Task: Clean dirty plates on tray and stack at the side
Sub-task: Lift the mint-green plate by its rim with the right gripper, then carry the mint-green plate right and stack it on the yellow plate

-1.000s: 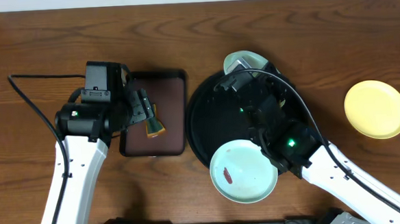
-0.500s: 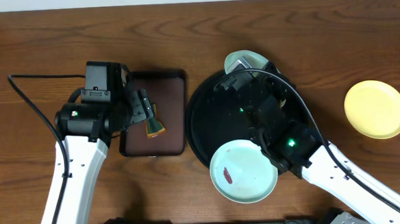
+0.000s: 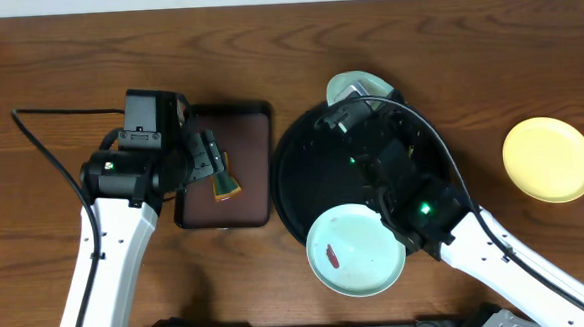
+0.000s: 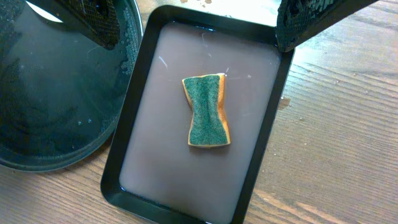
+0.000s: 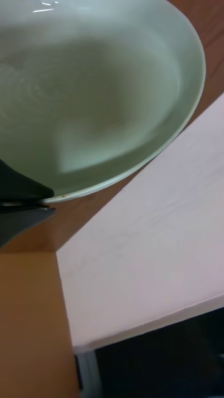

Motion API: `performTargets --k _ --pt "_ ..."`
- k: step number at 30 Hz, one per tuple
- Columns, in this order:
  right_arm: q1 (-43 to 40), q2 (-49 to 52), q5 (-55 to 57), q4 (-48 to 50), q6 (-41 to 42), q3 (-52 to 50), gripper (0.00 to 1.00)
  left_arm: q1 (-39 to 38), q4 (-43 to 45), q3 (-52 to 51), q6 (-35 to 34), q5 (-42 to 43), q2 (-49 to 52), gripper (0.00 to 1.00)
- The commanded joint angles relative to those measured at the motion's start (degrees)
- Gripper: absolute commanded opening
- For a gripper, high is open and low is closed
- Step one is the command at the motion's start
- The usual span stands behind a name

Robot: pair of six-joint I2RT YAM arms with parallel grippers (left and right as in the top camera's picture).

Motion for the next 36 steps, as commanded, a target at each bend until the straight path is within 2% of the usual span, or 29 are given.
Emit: performTargets --k 1,8,14,18,22,25,31,34,36 --pt "-0.20 1.40 1.44 0.35 4.50 1.01 0.01 0.09 -0.17 1.22 0.59 0.15 -0.24 0.81" --pt "-1.03 2.62 1.22 -0.83 9.90 1.01 0.01 0.09 -0.17 1.22 0.59 0.15 -0.24 0.81" --pt "-1.84 2.80 0.74 0.17 5.25 1.01 0.01 0.09 -0.17 1.22 0.59 0.15 -0.24 0.81" --pt "-1.90 2.84 0.33 -1.31 9.35 1.01 0.01 0.09 -0.17 1.25 0.59 0.15 -0.24 0.81" --pt "-3.32 2.82 0.46 -3.32 18.47 1.01 0.01 0.09 -0.20 1.22 0.59 0.15 -0.24 0.81" --pt "-5.97 2.82 -0.76 -7.43 30.32 1.01 0.01 0.09 -0.17 1.22 0.59 0.15 -0.24 0.81" --pt "-15.17 1.99 -14.60 -14.51 45.03 1.01 0.01 0.09 -0.17 1.25 0.59 0.15 -0.24 0.81" --pt "-23.04 1.79 -28.13 -16.26 50.86 1.01 0.01 0.09 -0.17 1.22 0.59 0.15 -0.24 0.81" --pt "-31.08 1.79 -41.62 -16.44 54.31 1.01 0.01 0.09 -0.17 1.22 0.59 0.15 -0.24 0.81"
